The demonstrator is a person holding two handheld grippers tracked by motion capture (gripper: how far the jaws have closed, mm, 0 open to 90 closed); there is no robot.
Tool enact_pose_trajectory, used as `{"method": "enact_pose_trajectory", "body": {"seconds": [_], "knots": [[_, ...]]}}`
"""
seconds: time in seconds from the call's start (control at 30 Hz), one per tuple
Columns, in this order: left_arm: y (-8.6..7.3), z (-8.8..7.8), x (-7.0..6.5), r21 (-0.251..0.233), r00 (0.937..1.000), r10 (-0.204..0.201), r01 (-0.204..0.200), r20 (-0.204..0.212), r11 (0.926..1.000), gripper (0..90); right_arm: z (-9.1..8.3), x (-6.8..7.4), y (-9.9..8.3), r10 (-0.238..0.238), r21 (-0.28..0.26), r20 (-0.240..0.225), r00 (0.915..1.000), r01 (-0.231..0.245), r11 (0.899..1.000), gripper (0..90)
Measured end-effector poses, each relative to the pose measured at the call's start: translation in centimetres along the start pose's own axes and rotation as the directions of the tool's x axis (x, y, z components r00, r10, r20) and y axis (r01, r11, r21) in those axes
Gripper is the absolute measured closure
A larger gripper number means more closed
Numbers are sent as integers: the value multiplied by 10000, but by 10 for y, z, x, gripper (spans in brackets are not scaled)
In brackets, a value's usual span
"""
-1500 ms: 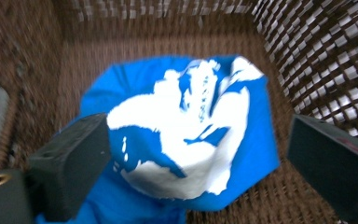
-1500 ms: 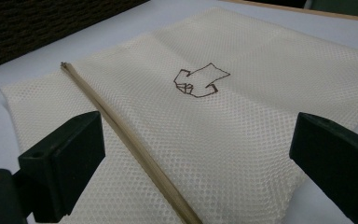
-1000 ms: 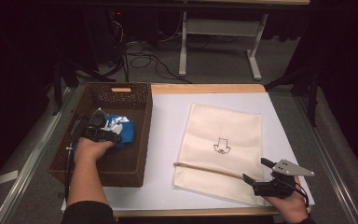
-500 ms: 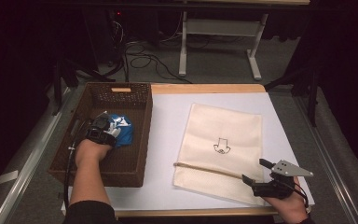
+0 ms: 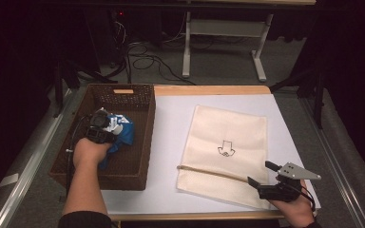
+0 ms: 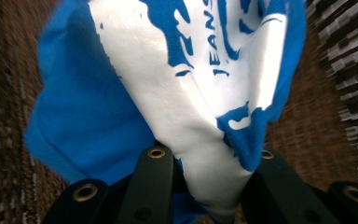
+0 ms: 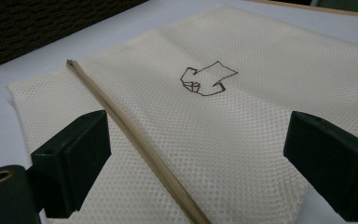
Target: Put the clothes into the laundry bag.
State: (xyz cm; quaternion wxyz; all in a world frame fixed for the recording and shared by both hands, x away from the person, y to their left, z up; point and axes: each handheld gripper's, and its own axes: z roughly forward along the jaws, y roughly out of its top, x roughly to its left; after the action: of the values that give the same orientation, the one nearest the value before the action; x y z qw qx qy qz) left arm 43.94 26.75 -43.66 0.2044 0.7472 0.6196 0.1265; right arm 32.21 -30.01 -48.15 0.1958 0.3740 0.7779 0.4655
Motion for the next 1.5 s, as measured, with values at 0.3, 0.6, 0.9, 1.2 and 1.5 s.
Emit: {"method": "enact_pose_trajectory", "body": {"seconds": [0.3, 0.6, 0.9, 1.2, 1.5], "knots": [[-12, -40, -11, -1855, 10000, 26, -20, 30, 9826, 782, -6, -1, 1, 114, -153, 86, 9999, -112, 9998, 84], [-27, -56, -28, -3605, 9988, 137, 42, 472, 9328, 782, -6, -1, 3, 74, -202, 100, 9999, -72, 9998, 85], [-41, -59, -31, -4902, 9951, -376, 778, 914, 8681, 781, -7, -1, 2, 127, -211, 78, 9999, -125, 9997, 90], [-54, -71, -27, -6180, 9914, -829, 1279, 1011, 7757, 782, -5, 1, 1, 29, -191, 57, 10000, -28, 9998, 95], [-64, -76, -26, -6946, 9897, -1024, 1429, 996, 7051, 782, -2, 3, 0, 54, -116, 110, 9999, -53, 9999, 96]]}}
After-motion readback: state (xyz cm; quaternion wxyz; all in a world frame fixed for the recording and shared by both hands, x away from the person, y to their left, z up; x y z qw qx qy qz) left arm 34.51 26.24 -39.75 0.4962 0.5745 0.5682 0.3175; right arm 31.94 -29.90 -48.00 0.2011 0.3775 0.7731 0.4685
